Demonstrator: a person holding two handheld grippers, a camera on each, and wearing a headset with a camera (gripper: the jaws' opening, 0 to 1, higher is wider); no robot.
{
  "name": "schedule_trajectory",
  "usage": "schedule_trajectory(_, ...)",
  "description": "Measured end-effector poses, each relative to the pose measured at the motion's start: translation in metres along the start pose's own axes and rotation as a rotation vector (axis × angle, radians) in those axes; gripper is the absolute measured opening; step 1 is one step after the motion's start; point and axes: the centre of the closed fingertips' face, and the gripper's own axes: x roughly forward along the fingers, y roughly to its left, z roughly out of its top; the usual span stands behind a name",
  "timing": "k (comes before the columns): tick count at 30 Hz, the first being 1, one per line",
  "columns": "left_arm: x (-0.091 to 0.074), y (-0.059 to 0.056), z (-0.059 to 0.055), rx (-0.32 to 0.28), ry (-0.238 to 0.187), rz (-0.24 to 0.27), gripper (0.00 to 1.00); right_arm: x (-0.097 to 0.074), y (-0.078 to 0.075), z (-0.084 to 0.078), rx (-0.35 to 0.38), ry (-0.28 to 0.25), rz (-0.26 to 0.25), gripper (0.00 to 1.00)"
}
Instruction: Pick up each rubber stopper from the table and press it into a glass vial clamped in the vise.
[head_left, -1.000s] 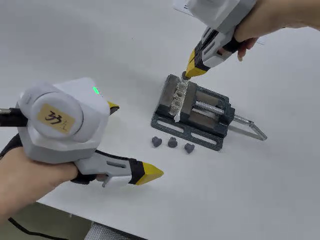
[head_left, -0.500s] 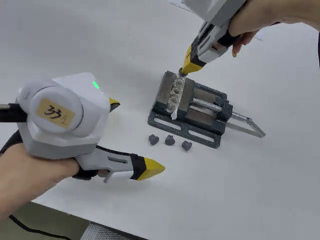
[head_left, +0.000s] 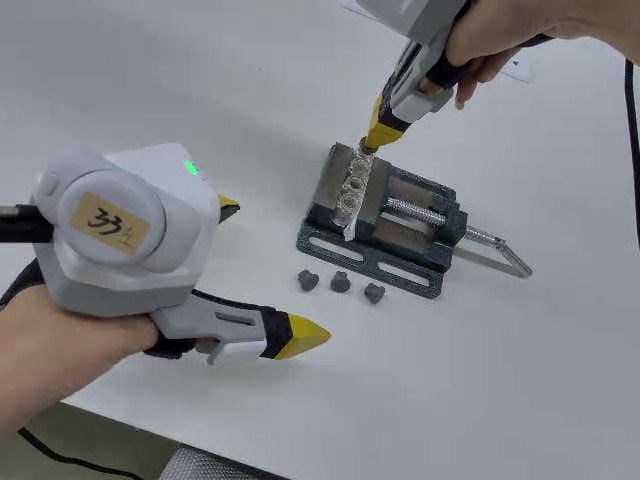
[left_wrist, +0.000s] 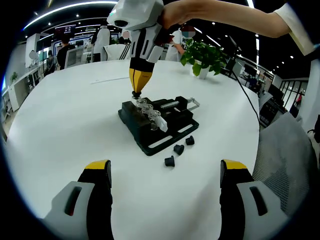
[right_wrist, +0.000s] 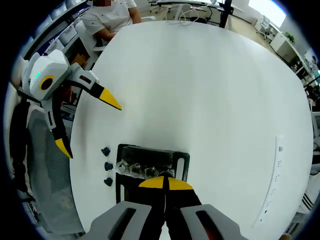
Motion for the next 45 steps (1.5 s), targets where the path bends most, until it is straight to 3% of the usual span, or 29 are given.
schedule_trajectory(6, 0.000, 0.000, 0.003, 0.005, -0.007, 0.005, 0.89, 0.000, 0.000, -0.001, 0.087, -0.071, 0.006, 0.00)
schedule_trajectory(9, 0.000, -0.002, 0.005, 0.008, -0.007, 0.003, 0.89, -0.002, 0.005, -0.002, 0.063, -0.066, -0.029, 0.00)
schedule_trajectory(11, 0.000, -0.002, 0.005, 0.010, -0.005, 0.003, 0.89, -0.002, 0.005, -0.002, 0.086, -0.071, -0.037, 0.00)
schedule_trajectory(15, -0.002, -0.004, 0.008, 0.018, -0.006, 0.005, 0.89, -0.003, 0.003, -0.003, 0.186, -0.100, -0.029, 0.00)
schedule_trajectory(16, -0.003, -0.004, 0.009, 0.021, -0.006, 0.008, 0.89, -0.003, 0.004, -0.003, 0.147, -0.095, -0.034, 0.00)
schedule_trajectory(24, -0.011, -0.002, 0.014, 0.029, -0.008, 0.029, 0.89, -0.006, -0.001, -0.003, 0.149, -0.122, -0.025, 0.00)
schedule_trajectory(25, -0.012, -0.002, 0.016, 0.031, -0.010, 0.031, 0.89, -0.006, 0.000, -0.003, 0.126, -0.117, -0.024, 0.00)
schedule_trajectory(26, -0.014, -0.002, 0.017, 0.036, -0.010, 0.035, 0.89, -0.008, 0.001, -0.002, 0.038, -0.108, -0.033, 0.00)
schedule_trajectory(32, -0.018, -0.001, 0.021, 0.047, -0.012, 0.047, 0.89, -0.010, -0.001, -0.003, 0.088, -0.103, -0.019, 0.00)
schedule_trajectory(37, -0.022, -0.002, 0.027, 0.064, -0.019, 0.051, 0.89, -0.011, -0.001, -0.004, 0.077, -0.164, -0.022, 0.00)
schedule_trajectory(45, -0.026, 0.000, 0.029, 0.077, -0.016, 0.059, 0.89, -0.012, 0.004, -0.003, 0.092, -0.234, -0.061, 0.00)
